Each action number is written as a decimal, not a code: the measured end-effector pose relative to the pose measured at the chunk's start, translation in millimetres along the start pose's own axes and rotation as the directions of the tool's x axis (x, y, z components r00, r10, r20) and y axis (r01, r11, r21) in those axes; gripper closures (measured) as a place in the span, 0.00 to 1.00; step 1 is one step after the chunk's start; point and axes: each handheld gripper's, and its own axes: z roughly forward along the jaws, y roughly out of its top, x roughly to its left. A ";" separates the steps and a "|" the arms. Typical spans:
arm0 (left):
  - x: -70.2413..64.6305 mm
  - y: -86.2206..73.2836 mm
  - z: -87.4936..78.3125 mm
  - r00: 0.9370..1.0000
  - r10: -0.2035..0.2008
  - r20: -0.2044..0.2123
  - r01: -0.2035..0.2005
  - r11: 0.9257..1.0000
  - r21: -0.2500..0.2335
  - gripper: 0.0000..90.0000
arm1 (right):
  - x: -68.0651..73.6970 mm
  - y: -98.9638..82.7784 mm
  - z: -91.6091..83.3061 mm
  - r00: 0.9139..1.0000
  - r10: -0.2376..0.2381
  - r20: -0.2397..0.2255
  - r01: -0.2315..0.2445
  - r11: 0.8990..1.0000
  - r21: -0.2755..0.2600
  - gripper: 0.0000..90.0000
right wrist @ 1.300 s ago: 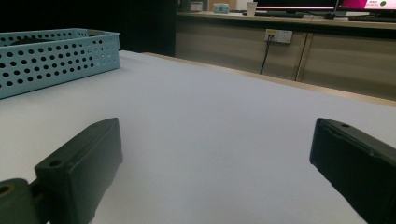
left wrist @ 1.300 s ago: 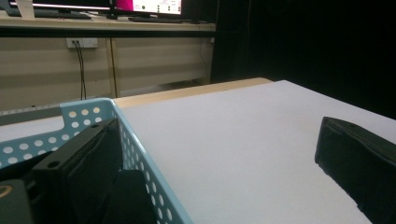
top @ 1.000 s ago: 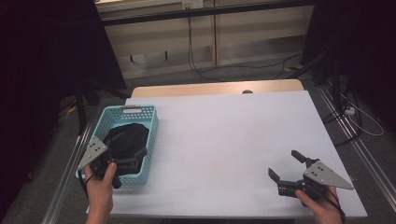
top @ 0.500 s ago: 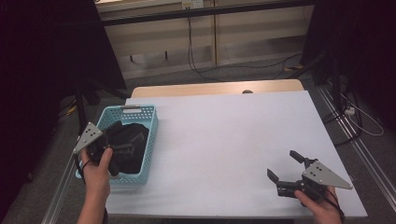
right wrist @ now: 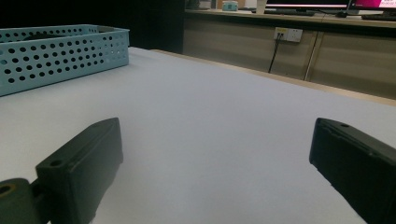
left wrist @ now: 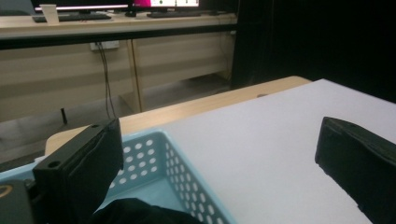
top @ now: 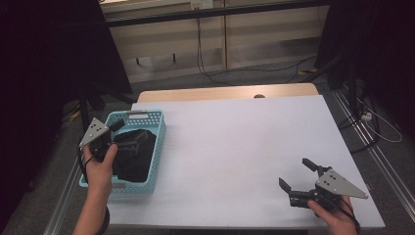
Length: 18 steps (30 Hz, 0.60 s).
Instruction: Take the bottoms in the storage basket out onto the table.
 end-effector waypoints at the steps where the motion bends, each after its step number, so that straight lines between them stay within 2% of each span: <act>1: 1.8 -0.9 0.8 1.000 -0.002 -0.003 0.002 1.000 0.005 0.01 | 0.4 0.1 0.0 1.000 -0.003 -0.001 0.003 1.000 0.000 0.02; 9: 12.6 -6.7 6.5 1.000 -0.025 -0.008 0.026 0.999 0.021 0.01 | 2.7 0.5 0.5 1.000 -0.018 -0.011 0.018 1.000 0.005 0.02; 18: 28.5 -14.7 13.3 0.999 -0.010 -0.044 0.012 0.998 0.061 0.02 | 1.5 0.7 -0.5 1.000 -0.017 -0.010 0.017 1.000 0.001 0.02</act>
